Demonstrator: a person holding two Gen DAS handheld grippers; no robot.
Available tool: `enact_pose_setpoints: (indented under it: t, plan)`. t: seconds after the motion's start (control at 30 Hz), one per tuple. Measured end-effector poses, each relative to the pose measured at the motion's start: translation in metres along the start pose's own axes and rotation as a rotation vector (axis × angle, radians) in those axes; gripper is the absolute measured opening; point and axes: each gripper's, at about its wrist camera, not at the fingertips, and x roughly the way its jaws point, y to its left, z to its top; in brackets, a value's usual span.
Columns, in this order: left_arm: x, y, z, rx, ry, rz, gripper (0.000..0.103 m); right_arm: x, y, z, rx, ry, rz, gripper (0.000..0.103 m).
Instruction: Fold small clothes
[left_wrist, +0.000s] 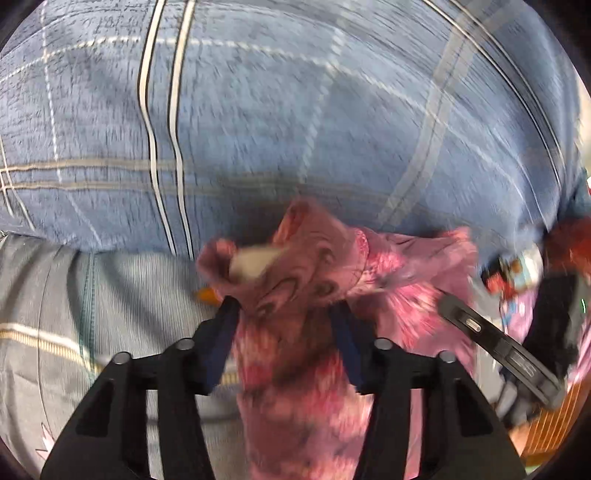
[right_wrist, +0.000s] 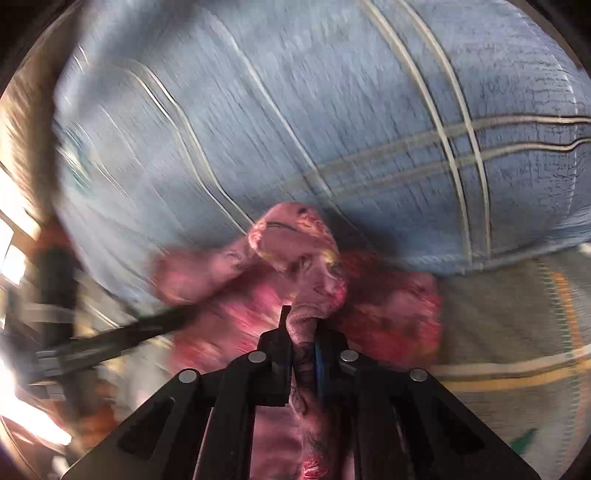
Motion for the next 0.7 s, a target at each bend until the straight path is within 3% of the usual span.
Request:
enact_pose_setpoints:
  t: [0.07, 0.1, 0.13, 0.23, 0.3, 0.4, 0.5, 0.7]
  plan:
    - [0.012, 0.004, 0.011, -0.049, 0.025, 0.039, 0.036, -0.006, -0.025, 0.002, 0.141, -0.049, 0.061, 0.008]
    - [0.022, 0.004, 0.015, -0.057, 0.045, 0.075, 0.03, -0.003, -0.041, 0.001, 0.214, -0.045, 0.045, 0.008]
    - [0.03, 0.005, 0.017, -0.062, 0.067, 0.089, 0.03, 0.002, -0.054, -0.001, 0.251, -0.03, -0.009, 0.008]
    - [0.038, 0.009, 0.018, -0.094, 0.088, 0.082, 0.03, 0.015, -0.063, -0.009, 0.225, 0.016, -0.099, 0.008]
    - [0.029, 0.01, 0.012, -0.087, 0.086, 0.061, 0.03, 0.007, -0.058, -0.011, 0.226, 0.008, -0.072, 0.019]
    - [-0.001, 0.012, -0.01, -0.051, 0.091, -0.002, 0.03, -0.024, -0.04, -0.019, 0.172, 0.01, -0.036, 0.027]
    - [-0.022, 0.014, -0.047, -0.031, 0.109, -0.089, 0.041, -0.059, -0.019, -0.045, 0.089, 0.019, -0.016, 0.047]
    - [-0.03, 0.009, -0.111, -0.061, 0.127, -0.195, 0.047, -0.07, 0.002, -0.097, 0.053, 0.057, -0.033, 0.05]
